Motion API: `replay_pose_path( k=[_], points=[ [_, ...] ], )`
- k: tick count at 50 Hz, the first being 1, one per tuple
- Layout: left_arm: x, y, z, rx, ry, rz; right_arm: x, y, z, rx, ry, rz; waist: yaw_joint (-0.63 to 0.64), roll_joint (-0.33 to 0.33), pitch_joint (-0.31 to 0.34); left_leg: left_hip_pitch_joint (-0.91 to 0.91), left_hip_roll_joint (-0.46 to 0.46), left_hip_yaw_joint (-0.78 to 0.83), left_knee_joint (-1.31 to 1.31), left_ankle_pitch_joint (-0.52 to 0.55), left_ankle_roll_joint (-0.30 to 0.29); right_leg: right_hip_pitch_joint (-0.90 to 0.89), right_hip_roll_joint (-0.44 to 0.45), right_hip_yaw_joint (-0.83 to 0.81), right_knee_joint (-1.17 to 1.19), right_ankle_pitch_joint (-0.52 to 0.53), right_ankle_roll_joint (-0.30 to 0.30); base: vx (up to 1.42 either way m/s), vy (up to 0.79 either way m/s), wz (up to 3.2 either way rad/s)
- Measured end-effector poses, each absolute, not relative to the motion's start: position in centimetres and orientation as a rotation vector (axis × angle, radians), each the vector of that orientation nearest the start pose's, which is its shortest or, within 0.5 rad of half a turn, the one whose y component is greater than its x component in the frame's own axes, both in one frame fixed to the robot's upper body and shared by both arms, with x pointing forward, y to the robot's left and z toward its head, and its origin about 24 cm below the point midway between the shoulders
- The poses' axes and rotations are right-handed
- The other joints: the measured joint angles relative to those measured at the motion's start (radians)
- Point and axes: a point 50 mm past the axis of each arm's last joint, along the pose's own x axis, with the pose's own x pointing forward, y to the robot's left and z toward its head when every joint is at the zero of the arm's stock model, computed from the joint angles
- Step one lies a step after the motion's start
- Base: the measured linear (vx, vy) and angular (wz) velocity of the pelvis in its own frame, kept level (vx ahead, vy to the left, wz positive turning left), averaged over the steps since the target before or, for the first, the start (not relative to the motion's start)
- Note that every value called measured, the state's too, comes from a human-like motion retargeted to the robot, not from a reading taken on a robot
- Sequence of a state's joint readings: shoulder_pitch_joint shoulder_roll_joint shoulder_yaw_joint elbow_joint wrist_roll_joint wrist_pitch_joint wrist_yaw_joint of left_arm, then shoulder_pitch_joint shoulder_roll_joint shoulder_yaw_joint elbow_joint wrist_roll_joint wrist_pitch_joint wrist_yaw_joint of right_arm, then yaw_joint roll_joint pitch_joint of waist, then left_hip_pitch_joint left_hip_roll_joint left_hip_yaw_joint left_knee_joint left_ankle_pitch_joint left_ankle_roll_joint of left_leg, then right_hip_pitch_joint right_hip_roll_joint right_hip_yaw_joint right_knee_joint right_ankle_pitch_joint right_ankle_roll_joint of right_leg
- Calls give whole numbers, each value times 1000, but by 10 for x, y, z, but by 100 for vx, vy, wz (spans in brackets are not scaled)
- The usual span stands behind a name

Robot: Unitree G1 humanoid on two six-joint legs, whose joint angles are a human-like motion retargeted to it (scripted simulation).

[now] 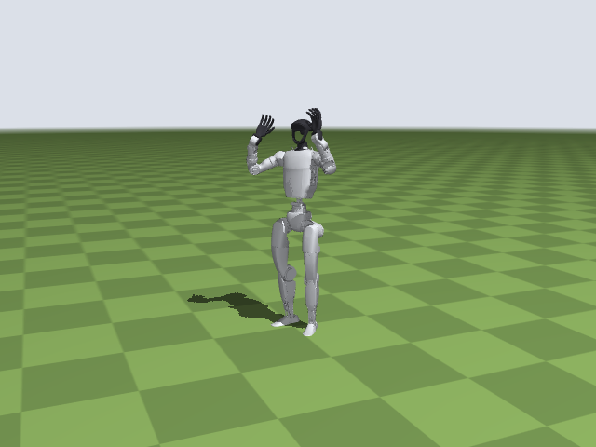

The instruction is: Upper body actions

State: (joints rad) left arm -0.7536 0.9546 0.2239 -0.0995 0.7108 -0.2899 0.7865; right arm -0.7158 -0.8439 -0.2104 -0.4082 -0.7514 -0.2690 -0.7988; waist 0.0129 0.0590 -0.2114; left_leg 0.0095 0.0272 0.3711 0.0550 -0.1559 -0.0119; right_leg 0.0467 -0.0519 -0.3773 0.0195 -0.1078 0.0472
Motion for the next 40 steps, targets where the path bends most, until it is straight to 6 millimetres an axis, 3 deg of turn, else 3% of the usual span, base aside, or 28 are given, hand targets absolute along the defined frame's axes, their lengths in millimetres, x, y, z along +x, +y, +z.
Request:
replay_pose_path(
  k=[3,5,8,12,15,18,22,25,28,36,40],
  points=[
    [211,235,381,1268,-1740,1071,172,-189,368,-1118,-1996,-1004,-2,-3,2,-1,0,-3,1,1,0,1,0,-2,0,-1,0,0,0,0],
    [210,237,382,1269,-1744,1117,172,-191,369,-1171,-1983,-1067,-4,-5,3,-1,0,-3,0,2,0,0,0,-2,0,-1,0,0,0,0],
    [214,254,377,1024,-1627,1110,179,-204,365,-1140,-1897,-1103,-7,-5,2,-2,2,-3,-1,2,0,-3,2,-1,0,0,0,0,0,0],
    [220,285,367,659,-1455,1088,193,-232,356,-1008,-1719,-1124,-8,-6,-5,-5,3,0,-4,3,-1,-8,4,1,0,0,0,0,0,0],
    [218,305,359,505,-1423,1114,202,-254,346,-860,-1570,-1164,-7,-8,-8,-6,4,2,-6,4,-1,-10,5,2,-1,-1,0,0,0,0],
    [210,321,352,530,-1427,1254,208,-268,337,-649,-1485,-1145,-8,-11,-8,-6,4,2,-6,4,-1,-9,7,2,-1,-3,-1,0,0,0],
    [202,328,348,643,-1446,1383,208,-271,331,-446,-1502,-1062,-8,-13,-5,-3,4,2,-7,5,-1,-5,8,1,-2,-5,-1,0,0,0],
    [201,322,350,713,-1492,1376,205,-268,332,-444,-1545,-1063,-11,-15,-4,-2,3,-1,-7,6,-1,-1,8,-1,-2,-6,-2,0,0,0],
    [204,306,355,803,-1557,1305,199,-257,339,-586,-1623,-1097,-11,-15,-3,0,4,-3,-7,7,-1,2,9,-2,-3,-6,-2,0,0,0],
    [230,246,363,845,-1662,960,194,-200,354,-813,-1878,-907,-6,-13,-8,7,5,-2,-7,8,-1,8,11,-2,-3,-7,-2,0,0,0],
    [234,221,367,956,-1723,893,190,-180,359,-947,-1979,-877,-3,-16,-2,10,5,-1,-7,9,-1,11,11,-2,-3,-7,-2,0,0,0]
  ],
)
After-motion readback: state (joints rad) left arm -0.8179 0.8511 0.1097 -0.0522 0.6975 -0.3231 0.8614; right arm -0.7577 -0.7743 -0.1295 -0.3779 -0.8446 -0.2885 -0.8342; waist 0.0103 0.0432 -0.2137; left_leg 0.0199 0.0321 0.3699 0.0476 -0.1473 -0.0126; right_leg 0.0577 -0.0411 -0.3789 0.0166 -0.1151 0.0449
